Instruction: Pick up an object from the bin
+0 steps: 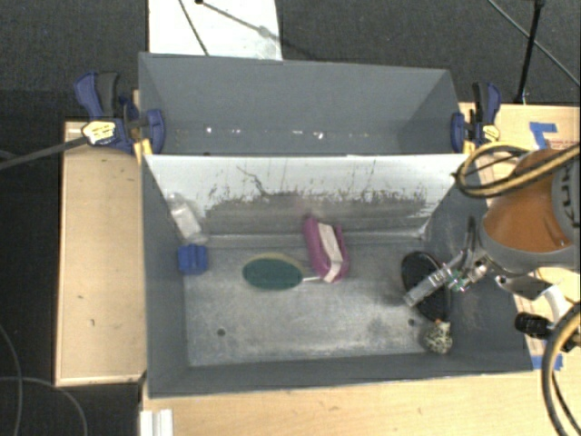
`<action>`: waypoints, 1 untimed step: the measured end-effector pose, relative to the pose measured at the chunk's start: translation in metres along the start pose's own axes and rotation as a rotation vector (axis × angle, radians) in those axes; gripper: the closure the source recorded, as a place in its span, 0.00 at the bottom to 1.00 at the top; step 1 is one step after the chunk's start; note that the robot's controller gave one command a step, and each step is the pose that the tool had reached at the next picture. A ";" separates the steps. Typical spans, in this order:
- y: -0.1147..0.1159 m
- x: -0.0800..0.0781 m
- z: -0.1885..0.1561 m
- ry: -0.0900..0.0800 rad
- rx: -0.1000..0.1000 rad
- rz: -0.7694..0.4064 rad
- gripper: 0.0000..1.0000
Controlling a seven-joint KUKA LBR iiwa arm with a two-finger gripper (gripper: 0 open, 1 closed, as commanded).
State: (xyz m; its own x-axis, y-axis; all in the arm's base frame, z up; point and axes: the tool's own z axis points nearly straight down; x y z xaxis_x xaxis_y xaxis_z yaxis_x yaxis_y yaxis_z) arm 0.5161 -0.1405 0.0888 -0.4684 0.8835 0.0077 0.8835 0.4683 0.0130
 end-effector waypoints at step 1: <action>-0.001 0.001 0.001 0.006 0.004 -0.002 1.00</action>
Offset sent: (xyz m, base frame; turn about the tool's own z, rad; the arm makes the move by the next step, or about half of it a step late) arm 0.0000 0.0000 0.0000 0.0000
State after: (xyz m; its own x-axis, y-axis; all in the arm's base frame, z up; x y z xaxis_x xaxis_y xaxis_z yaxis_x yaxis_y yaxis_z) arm 0.5149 -0.1395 0.0881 -0.4702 0.8825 0.0139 0.8826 0.4701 0.0090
